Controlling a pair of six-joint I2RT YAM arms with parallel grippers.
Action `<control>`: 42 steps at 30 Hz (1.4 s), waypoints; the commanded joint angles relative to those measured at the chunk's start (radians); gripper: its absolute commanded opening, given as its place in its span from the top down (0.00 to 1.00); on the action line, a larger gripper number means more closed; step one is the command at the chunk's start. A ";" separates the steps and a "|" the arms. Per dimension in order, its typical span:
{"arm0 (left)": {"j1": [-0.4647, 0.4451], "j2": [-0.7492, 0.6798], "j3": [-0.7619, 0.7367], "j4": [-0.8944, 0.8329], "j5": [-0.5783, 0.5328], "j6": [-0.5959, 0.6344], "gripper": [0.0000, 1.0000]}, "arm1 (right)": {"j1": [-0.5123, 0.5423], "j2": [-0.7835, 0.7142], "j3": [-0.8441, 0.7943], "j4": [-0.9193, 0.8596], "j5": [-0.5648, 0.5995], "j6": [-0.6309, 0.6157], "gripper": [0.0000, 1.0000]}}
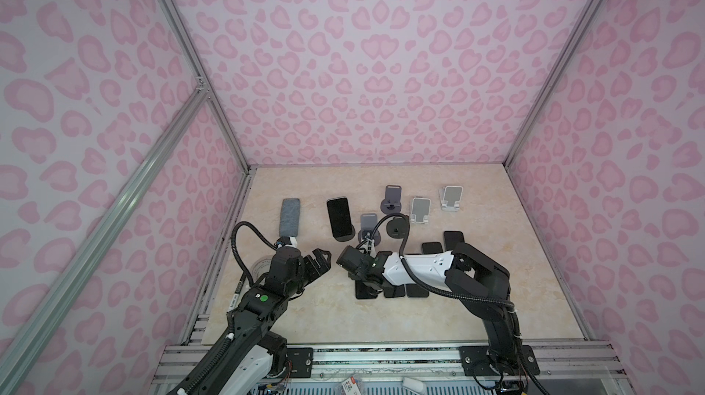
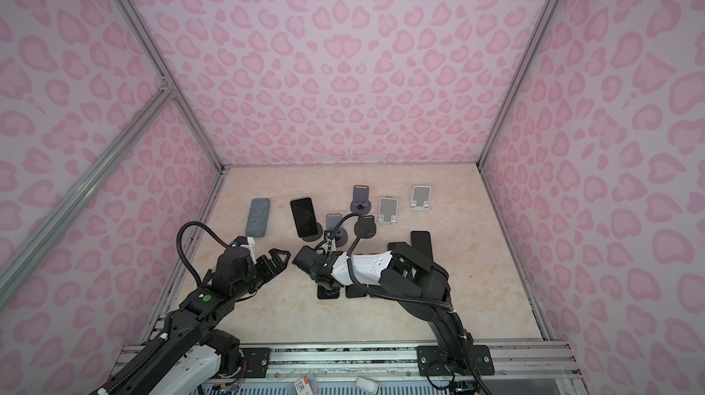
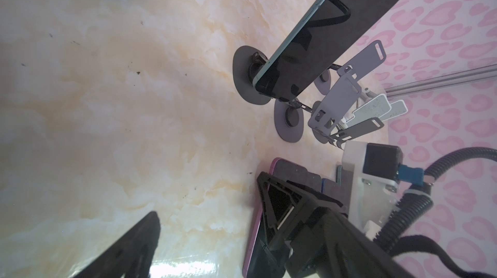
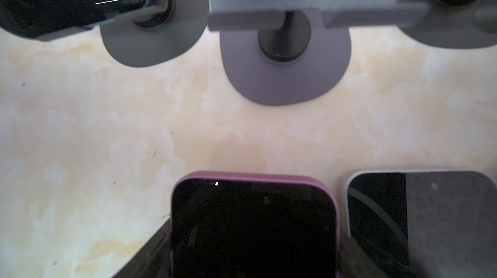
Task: Remove the phone from the phone stand
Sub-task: 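Lower the purple-edged phone flat beside the lying phones with the right gripper, then open the right gripper and raise it off the laid phone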
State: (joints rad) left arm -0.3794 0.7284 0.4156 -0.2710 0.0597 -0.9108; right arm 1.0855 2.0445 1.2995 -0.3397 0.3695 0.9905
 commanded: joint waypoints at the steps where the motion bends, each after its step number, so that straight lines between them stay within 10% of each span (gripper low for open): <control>1: 0.000 -0.007 0.005 0.020 0.001 0.006 0.01 | -0.001 0.022 -0.006 -0.033 -0.088 0.005 0.25; 42: 0.000 -0.024 -0.006 0.018 0.008 0.001 0.01 | 0.009 -0.007 -0.009 -0.081 -0.066 0.014 0.22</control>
State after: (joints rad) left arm -0.3794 0.7025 0.4065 -0.2672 0.0700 -0.9112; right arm 1.0931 2.0361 1.3022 -0.3515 0.3412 0.9802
